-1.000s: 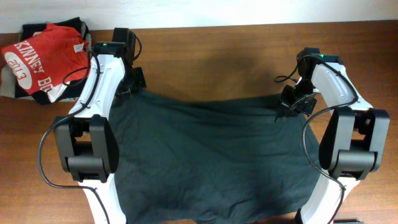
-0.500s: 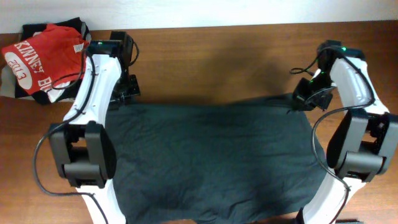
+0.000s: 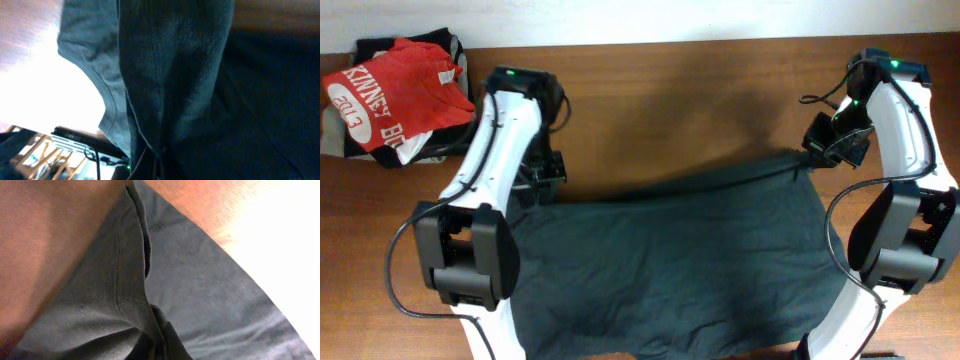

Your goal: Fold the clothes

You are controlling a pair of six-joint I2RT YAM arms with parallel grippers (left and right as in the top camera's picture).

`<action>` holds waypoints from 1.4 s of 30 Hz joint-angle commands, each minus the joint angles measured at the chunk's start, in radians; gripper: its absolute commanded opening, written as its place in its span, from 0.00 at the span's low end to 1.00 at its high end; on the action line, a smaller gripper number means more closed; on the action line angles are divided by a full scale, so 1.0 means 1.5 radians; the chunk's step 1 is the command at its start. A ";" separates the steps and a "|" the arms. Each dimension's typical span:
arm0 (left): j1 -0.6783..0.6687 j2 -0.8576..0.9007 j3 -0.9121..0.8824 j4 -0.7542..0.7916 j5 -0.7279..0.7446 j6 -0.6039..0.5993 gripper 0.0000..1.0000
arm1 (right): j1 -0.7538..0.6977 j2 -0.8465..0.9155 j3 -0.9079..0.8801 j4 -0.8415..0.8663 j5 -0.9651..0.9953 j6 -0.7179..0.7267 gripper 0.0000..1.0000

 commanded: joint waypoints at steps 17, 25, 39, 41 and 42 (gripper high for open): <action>-0.014 -0.124 -0.360 0.053 -0.021 -0.073 0.33 | -0.007 -0.012 0.005 -0.035 0.083 -0.007 0.61; -0.014 -0.124 -0.360 0.079 -0.021 -0.071 0.72 | -0.005 -0.011 0.005 -0.045 0.094 -0.007 0.68; -0.014 -0.121 -0.432 0.380 0.042 -0.063 0.01 | 0.090 -0.010 -0.211 0.144 0.053 -0.007 0.05; -0.014 -0.120 -0.453 0.404 0.042 -0.063 0.01 | 0.090 -0.010 -0.252 0.185 0.038 -0.007 0.05; -0.014 -0.119 -0.459 0.411 0.042 -0.064 0.01 | 0.090 -0.010 -0.265 0.199 0.036 -0.007 0.05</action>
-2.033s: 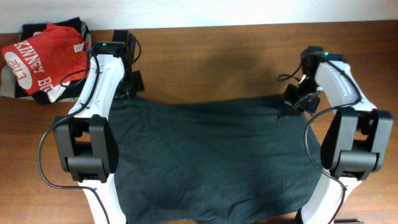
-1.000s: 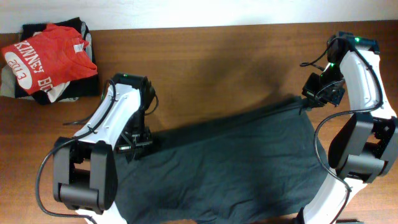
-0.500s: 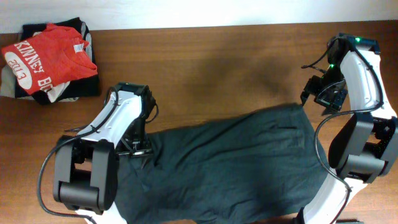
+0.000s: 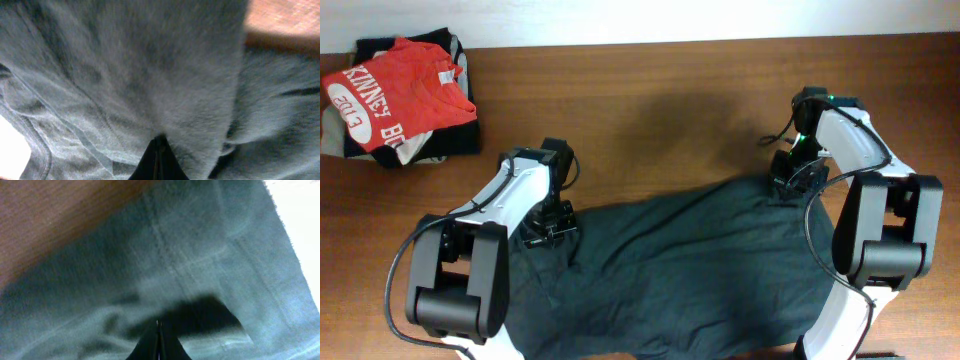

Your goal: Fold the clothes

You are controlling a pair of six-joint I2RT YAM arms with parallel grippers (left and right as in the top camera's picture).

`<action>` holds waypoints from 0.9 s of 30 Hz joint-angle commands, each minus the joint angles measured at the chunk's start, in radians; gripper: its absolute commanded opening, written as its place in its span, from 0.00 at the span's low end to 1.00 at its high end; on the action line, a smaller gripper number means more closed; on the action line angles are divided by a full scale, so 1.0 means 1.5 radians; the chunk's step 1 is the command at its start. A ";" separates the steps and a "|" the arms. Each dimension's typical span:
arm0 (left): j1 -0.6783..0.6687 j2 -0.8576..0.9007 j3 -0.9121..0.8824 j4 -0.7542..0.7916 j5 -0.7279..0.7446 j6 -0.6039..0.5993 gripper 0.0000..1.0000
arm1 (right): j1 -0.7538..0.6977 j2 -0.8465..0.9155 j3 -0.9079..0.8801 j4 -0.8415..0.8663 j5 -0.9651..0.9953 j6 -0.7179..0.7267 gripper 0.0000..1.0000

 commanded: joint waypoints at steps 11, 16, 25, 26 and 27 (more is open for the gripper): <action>0.146 0.009 -0.093 0.209 0.025 -0.004 0.01 | -0.086 -0.007 -0.084 0.141 0.001 0.056 0.04; 0.234 0.009 -0.088 0.367 0.076 0.024 0.01 | -0.147 -0.007 -0.084 0.185 -0.057 0.036 0.04; 0.233 0.064 0.090 0.466 0.061 0.076 0.01 | -0.118 -0.007 -0.079 0.288 -0.069 0.065 0.04; 0.233 0.081 0.124 0.441 0.061 0.089 0.01 | -0.125 -0.007 -0.070 0.288 -0.069 0.066 0.04; 0.234 0.097 0.157 0.417 0.061 0.105 0.01 | -0.130 -0.007 -0.058 0.284 -0.069 0.063 0.04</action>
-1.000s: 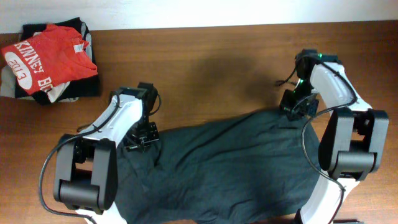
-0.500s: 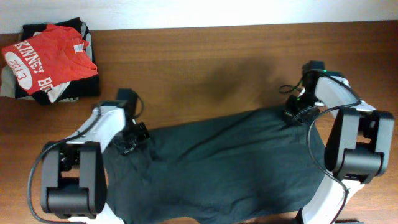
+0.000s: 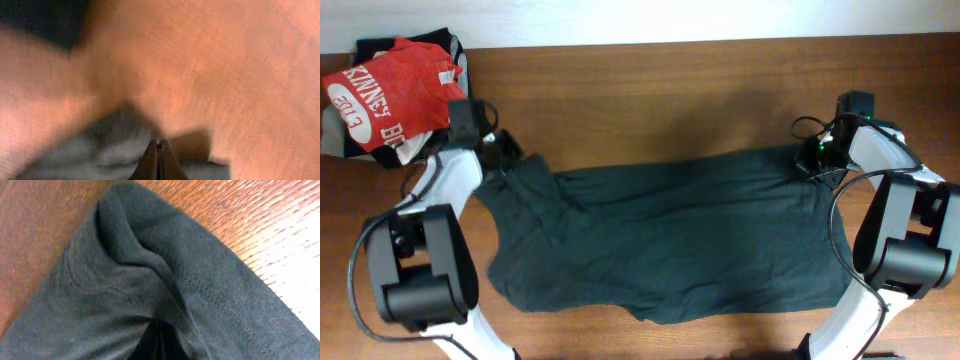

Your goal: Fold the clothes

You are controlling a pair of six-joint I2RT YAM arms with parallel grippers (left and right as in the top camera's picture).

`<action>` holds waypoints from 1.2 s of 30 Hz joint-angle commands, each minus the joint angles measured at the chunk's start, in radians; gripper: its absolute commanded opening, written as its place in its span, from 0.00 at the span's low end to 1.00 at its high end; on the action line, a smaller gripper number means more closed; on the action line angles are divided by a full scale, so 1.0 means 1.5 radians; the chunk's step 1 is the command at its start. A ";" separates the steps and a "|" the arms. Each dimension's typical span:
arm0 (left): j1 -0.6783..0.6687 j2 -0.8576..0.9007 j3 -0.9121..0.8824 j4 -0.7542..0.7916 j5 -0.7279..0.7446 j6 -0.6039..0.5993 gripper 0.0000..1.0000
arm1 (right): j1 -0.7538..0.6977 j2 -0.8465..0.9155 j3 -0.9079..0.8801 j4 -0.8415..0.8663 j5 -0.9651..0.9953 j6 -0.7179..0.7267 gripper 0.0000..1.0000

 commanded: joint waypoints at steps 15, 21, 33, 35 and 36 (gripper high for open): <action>-0.057 0.072 0.470 -0.651 0.024 0.113 0.00 | 0.024 0.002 0.408 -0.491 -0.004 -0.138 0.04; -0.113 0.072 0.191 -0.460 0.033 0.102 0.00 | 0.077 0.002 0.161 -0.271 0.002 -0.129 0.04; -0.049 0.115 0.021 -0.321 0.014 0.066 0.00 | 0.070 0.038 0.016 -0.105 0.062 -0.071 0.04; -0.015 0.142 0.021 -0.306 0.015 0.059 0.00 | 0.053 0.053 0.016 -0.087 0.065 -0.056 0.04; -0.003 0.151 0.021 -0.289 0.015 0.057 0.00 | 0.046 0.056 0.016 -0.078 0.065 -0.056 0.04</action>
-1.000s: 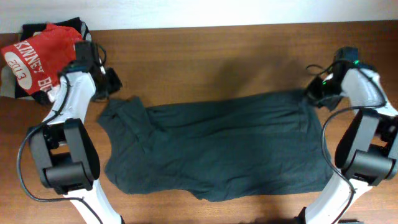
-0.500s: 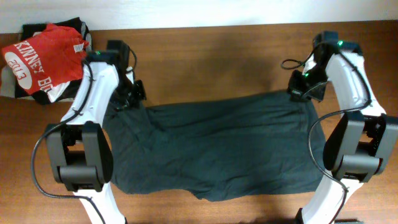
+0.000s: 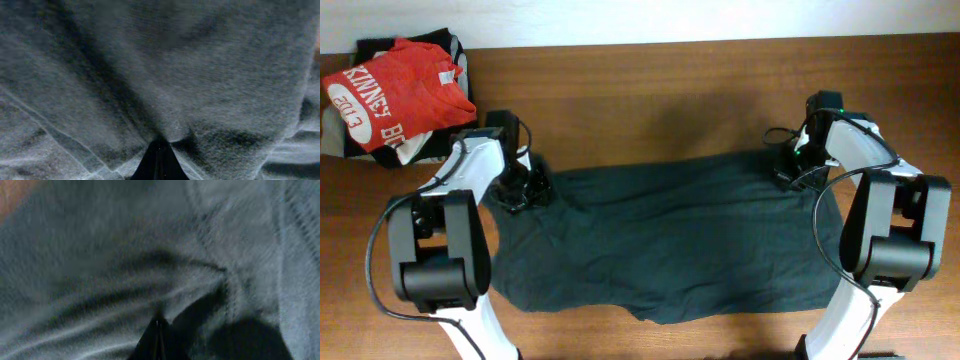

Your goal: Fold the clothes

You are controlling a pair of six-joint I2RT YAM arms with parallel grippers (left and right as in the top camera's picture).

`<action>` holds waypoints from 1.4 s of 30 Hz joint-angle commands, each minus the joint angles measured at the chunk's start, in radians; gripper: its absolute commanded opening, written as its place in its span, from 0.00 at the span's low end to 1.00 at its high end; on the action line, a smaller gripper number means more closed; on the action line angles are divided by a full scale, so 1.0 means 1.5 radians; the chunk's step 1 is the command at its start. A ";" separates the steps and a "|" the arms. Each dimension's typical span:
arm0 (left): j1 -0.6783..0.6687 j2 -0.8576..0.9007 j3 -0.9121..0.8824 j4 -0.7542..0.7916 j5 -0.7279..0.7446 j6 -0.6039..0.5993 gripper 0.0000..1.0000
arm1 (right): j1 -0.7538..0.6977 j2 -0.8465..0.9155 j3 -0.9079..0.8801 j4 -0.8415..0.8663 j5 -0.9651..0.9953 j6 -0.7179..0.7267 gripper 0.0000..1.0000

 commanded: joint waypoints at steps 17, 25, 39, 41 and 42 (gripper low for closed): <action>0.073 0.094 0.519 -0.199 -0.204 0.019 0.74 | -0.085 0.006 0.344 -0.230 0.045 0.016 0.23; 0.066 -0.010 0.843 -0.523 -0.192 -0.029 0.95 | -0.079 -0.238 0.540 -0.516 0.039 0.004 0.61; 0.027 -0.665 -0.120 -0.356 -0.065 -0.064 0.92 | 0.088 -0.691 -0.121 -0.377 -0.026 0.051 0.99; 0.027 -0.661 -0.278 -0.274 0.007 -0.064 0.89 | 0.088 -0.678 -0.242 -0.304 -0.080 0.051 0.99; 0.027 -0.645 -0.323 -0.241 0.015 -0.064 0.89 | 0.087 -0.667 -0.274 -0.277 -0.089 0.051 0.98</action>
